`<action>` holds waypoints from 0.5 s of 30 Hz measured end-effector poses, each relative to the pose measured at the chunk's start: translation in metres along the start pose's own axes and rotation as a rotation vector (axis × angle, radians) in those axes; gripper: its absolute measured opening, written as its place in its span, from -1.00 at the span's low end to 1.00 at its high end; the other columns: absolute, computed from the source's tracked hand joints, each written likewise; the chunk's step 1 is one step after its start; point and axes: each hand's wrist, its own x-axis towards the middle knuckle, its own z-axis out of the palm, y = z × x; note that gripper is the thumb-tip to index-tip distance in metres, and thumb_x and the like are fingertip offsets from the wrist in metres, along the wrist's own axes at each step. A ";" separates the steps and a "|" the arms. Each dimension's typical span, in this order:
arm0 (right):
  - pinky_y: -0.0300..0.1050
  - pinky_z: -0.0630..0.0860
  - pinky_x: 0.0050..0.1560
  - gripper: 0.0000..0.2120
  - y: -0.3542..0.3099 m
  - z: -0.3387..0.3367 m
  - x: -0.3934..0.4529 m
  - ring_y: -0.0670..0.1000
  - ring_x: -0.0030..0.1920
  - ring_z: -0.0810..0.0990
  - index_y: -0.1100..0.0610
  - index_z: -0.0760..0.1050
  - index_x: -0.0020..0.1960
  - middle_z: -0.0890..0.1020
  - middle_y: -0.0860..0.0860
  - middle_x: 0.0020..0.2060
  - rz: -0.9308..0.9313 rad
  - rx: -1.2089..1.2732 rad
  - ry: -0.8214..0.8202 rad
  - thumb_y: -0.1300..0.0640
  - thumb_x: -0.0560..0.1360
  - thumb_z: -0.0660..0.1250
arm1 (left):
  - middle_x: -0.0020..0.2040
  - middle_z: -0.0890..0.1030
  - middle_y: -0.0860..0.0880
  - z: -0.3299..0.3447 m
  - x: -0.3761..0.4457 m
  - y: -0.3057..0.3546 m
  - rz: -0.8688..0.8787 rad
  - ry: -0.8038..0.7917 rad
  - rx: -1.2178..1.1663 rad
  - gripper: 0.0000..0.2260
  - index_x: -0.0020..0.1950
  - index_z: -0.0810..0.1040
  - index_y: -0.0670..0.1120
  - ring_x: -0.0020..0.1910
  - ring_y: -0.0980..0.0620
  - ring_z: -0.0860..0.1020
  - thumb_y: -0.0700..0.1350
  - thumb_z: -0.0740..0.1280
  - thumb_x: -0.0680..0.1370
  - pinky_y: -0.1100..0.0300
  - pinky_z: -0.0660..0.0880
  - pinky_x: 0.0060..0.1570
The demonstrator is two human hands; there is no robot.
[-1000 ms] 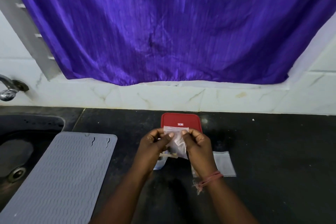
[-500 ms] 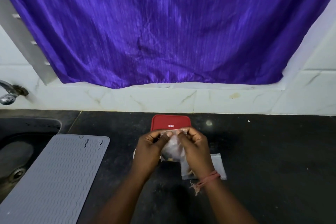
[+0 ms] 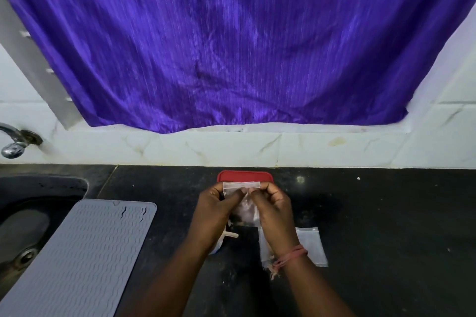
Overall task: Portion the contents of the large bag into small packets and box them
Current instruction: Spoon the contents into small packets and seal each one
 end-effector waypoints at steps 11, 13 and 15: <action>-0.06 0.61 -0.05 -0.88 0.010 0.002 0.004 0.03 -0.14 0.63 0.29 0.57 -0.06 0.67 0.19 -0.16 -0.053 -0.050 0.041 0.39 0.55 0.27 | -0.11 0.72 -0.25 0.001 0.020 -0.019 -0.030 -0.060 0.082 -0.88 0.02 0.68 -0.24 -0.17 -0.13 0.70 -0.28 0.34 0.59 0.11 0.62 -0.20; -0.06 0.61 -0.06 -0.86 0.015 -0.002 0.002 0.03 -0.15 0.63 0.27 0.59 -0.08 0.67 0.20 -0.16 -0.056 -0.063 0.055 0.40 0.54 0.26 | -0.12 0.72 -0.23 0.002 0.020 -0.026 -0.019 -0.062 0.114 -0.86 0.01 0.70 -0.23 -0.15 -0.15 0.70 -0.30 0.34 0.58 0.08 0.61 -0.17; -0.10 0.62 -0.08 -0.85 0.018 -0.005 0.002 0.01 -0.16 0.64 0.25 0.61 -0.08 0.69 0.17 -0.17 -0.038 -0.071 0.069 0.40 0.54 0.28 | -0.12 0.72 -0.23 0.003 0.021 -0.030 -0.015 -0.075 0.132 -0.86 0.00 0.70 -0.22 -0.11 -0.23 0.70 -0.29 0.33 0.58 -0.04 0.64 -0.10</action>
